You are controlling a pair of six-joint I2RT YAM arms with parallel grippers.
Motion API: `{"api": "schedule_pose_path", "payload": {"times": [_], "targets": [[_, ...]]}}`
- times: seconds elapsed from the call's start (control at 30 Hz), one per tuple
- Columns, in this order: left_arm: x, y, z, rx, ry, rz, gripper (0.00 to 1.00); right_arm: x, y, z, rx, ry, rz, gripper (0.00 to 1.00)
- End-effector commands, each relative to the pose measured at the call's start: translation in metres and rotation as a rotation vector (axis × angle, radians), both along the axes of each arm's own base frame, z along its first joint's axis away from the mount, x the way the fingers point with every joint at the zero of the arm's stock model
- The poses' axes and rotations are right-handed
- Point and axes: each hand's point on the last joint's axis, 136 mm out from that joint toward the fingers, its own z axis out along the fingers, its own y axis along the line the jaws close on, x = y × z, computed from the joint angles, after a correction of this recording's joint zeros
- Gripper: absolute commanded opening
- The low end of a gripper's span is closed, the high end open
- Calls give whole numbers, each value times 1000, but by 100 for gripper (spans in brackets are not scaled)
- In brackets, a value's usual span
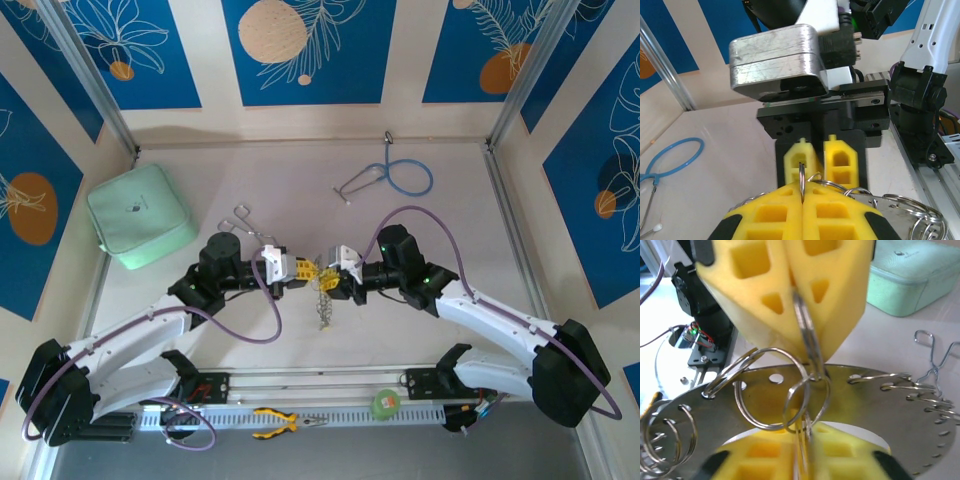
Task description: Put the keys on the keyring
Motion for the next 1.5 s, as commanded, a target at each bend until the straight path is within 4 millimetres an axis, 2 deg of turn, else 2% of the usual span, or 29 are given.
{"api": "schedule_pose_path", "payload": {"times": [0.0, 0.07, 0.2, 0.37, 0.6, 0.67, 0.8, 0.9, 0.93, 1.07, 1.17, 1.27, 1.3, 1.37, 1.47], "targets": [[0, 0, 24, -51, -69, -17, 0, 2, -2, 4, -3, 14, -3, 4], [-1, 1, 22, -36, -73, -18, 0, 8, -7, 2, -35, 14, -37, 0], [-1, 2, 13, 12, -74, -21, 0, 21, -18, 3, -142, -7, -100, 0], [5, 5, -5, 97, -63, 14, 0, 23, -24, 33, -177, -71, -104, 0], [19, 2, -16, 139, -23, 60, 1, 22, -17, 58, -206, -160, -102, 0], [22, 3, -19, 144, 2, 85, 28, 27, -14, 62, -228, -178, -122, 0], [30, 13, -15, 52, 14, 194, 66, 36, -8, 62, -287, -196, -142, 0], [48, 41, 6, -115, 32, 397, 96, 42, 4, 56, -328, -208, -130, 0], [59, 59, 14, -194, 51, 511, 100, 44, 10, 53, -337, -206, -122, 0], [72, 123, 32, -393, 124, 812, 100, 53, 45, 51, -334, -209, -81, 0], [68, 164, 48, -451, 112, 974, 100, 56, 79, 57, -296, -211, -43, 0], [65, 212, 63, -500, 98, 1197, 100, 59, 111, 63, -244, -158, -31, 0], [65, 235, 64, -519, 102, 1313, 99, 60, 118, 62, -230, -133, -31, 0], [65, 265, 62, -517, 122, 1479, 99, 65, 124, 50, -203, -32, -60, 0], [73, 275, 47, -457, 172, 1563, 99, 82, 117, 9, -247, 50, -155, 0]]}}
